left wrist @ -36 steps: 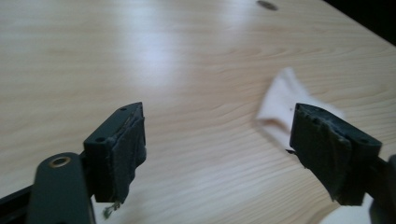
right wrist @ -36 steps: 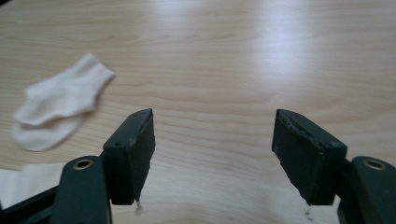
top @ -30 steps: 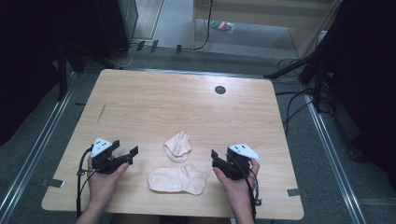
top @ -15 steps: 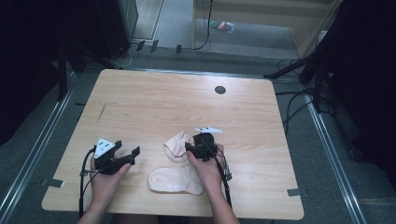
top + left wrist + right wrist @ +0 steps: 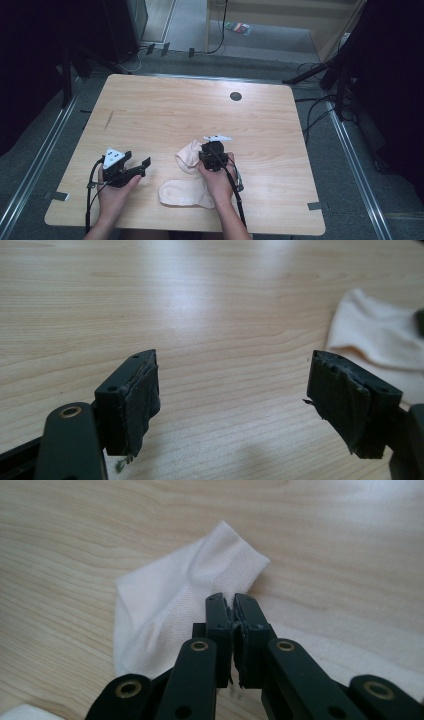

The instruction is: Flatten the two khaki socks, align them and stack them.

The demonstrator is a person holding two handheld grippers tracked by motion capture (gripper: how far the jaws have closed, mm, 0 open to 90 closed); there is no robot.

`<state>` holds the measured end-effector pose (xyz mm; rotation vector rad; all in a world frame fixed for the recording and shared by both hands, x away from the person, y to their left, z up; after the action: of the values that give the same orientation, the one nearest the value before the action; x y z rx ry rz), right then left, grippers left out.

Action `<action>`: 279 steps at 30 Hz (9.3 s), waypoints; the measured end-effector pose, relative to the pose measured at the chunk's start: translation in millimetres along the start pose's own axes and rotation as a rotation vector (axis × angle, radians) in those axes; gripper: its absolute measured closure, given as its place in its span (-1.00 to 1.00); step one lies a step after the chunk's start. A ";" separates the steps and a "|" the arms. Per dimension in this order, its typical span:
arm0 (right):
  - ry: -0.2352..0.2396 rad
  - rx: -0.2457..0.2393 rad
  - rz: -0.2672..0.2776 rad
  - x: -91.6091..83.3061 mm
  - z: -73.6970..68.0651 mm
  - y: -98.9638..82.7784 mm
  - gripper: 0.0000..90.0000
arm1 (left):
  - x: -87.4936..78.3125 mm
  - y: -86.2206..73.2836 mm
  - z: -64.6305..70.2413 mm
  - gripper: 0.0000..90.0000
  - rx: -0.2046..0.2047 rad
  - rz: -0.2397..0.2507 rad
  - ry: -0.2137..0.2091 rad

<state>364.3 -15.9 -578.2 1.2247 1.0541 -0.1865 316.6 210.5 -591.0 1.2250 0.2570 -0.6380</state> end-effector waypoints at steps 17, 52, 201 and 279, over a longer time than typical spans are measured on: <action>0.073 -0.181 0.134 -60.7 -30.7 56.3 0.95 | 44.1 -2.8 71.7 -0.47 0.126 -0.184 -0.278; -0.081 -0.146 0.046 -20.4 65.1 -4.4 0.24 | 22.6 19.6 31.1 0.50 0.209 0.000 -0.070; 0.127 -0.161 0.092 -83.3 -7.1 -98.9 0.95 | -58.1 -73.4 75.6 1.00 0.166 -0.134 -0.119; 0.260 -0.235 0.170 -64.0 -96.5 -90.0 0.90 | -40.0 -59.6 77.9 0.77 0.181 -0.150 -0.158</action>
<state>219.3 3.7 -587.5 1.1360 1.1520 0.2287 238.2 139.2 -591.3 1.3284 0.1622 -0.8993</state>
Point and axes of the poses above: each handheld gripper's, and its own axes: x roughly forward along the jaws, y roughly out of its top, z roughly to its right, the point moved 8 cm from there along x, roughly forward along the jaws, and after that the axes turned 13 degrees about -x, right-handed, at the moved point
